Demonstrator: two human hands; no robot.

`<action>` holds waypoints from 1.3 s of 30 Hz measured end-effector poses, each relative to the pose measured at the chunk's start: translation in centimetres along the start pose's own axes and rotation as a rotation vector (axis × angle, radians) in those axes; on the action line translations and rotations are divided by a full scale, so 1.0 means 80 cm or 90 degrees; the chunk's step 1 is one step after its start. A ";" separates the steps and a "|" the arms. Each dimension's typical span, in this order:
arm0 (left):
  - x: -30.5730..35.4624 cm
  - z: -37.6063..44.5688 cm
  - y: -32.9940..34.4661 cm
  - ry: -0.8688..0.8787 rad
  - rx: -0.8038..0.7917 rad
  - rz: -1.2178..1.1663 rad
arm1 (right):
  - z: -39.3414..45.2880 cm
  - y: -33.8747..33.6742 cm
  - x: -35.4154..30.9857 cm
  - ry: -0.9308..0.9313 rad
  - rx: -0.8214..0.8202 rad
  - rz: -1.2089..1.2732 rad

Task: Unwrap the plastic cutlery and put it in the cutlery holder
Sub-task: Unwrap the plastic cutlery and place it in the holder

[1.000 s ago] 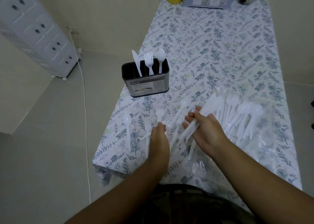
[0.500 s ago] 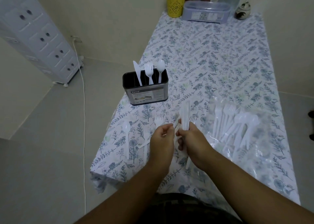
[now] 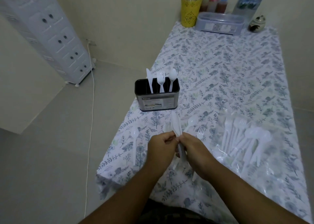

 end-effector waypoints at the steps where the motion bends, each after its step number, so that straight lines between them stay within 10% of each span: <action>1: 0.005 0.005 -0.008 0.020 0.004 0.014 | 0.005 0.000 -0.009 -0.021 -0.007 -0.034; 16: 0.151 0.170 -0.123 0.311 0.126 0.081 | 0.135 0.028 -0.227 -0.412 0.100 -0.165; 39: 0.073 0.159 -0.125 0.326 0.209 0.341 | 0.145 0.030 -0.167 -0.352 0.218 -0.412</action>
Point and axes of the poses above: each hand's wrist, its own z-axis towards the middle knuckle, its own y-axis out of the palm, x = y × z, the point moved 1 cm from there along z, towards the middle knuckle, and after that the axes turned 3 degrees about -x, right-handed, at the moved point
